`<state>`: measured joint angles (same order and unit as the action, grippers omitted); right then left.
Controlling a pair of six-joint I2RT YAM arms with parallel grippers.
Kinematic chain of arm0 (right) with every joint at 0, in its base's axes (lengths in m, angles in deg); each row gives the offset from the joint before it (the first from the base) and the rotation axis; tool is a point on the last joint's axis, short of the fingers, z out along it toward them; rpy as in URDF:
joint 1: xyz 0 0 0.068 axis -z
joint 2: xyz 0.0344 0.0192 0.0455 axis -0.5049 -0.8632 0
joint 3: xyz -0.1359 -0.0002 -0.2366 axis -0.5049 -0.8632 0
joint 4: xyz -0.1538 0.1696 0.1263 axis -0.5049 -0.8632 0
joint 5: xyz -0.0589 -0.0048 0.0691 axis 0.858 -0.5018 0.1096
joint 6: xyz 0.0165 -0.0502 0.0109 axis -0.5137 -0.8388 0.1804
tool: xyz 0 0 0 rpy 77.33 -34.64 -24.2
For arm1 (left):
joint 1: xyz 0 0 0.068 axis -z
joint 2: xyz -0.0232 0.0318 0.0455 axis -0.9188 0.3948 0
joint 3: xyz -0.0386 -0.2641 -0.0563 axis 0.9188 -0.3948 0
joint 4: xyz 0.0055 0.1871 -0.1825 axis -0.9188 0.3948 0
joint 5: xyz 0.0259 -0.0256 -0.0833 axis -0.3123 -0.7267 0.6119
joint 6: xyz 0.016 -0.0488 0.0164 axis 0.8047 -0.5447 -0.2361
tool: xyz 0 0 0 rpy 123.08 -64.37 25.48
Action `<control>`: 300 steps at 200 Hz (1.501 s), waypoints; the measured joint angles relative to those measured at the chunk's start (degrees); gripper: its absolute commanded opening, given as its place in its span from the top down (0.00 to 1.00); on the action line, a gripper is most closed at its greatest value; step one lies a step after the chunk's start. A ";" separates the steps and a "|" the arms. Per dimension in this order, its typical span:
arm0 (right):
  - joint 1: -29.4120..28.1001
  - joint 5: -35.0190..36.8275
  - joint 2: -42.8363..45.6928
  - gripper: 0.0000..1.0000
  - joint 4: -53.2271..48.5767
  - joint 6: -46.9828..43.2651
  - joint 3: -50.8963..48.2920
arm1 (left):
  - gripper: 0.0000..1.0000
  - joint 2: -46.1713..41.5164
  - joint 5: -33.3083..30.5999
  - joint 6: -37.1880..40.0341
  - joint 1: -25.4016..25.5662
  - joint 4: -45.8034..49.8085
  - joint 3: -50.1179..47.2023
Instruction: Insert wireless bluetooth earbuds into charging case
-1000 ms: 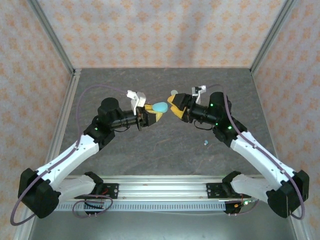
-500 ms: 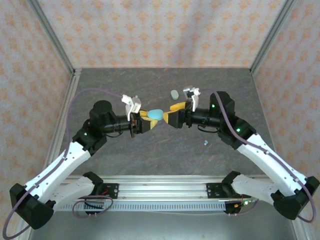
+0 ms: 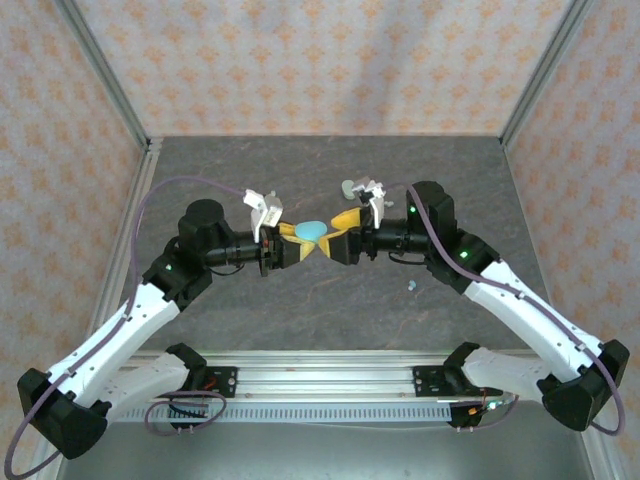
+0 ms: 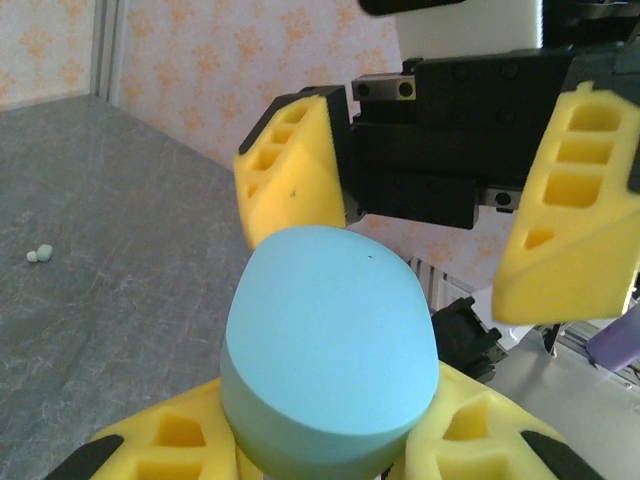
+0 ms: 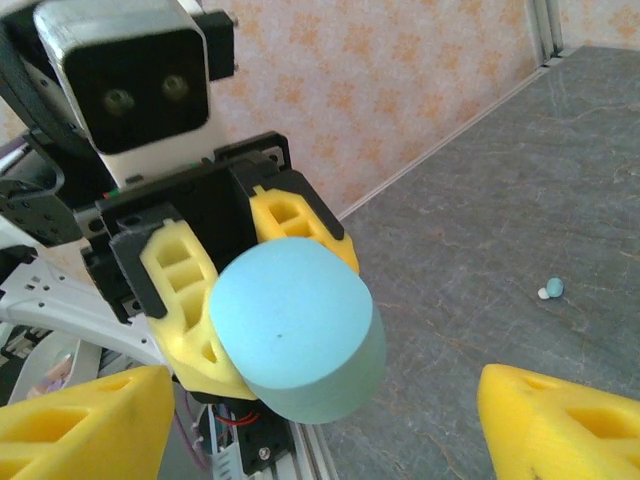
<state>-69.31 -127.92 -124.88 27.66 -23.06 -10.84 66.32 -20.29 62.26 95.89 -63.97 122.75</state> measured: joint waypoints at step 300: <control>0.57 11.10 -0.90 0.35 0.87 6.78 0.50 | 0.91 -2.86 -3.78 3.28 2.38 7.63 0.57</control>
<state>-68.74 -116.82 -125.77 28.53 -16.28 -10.34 63.46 -24.07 65.54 98.27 -56.34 123.32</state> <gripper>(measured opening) 0.649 0.287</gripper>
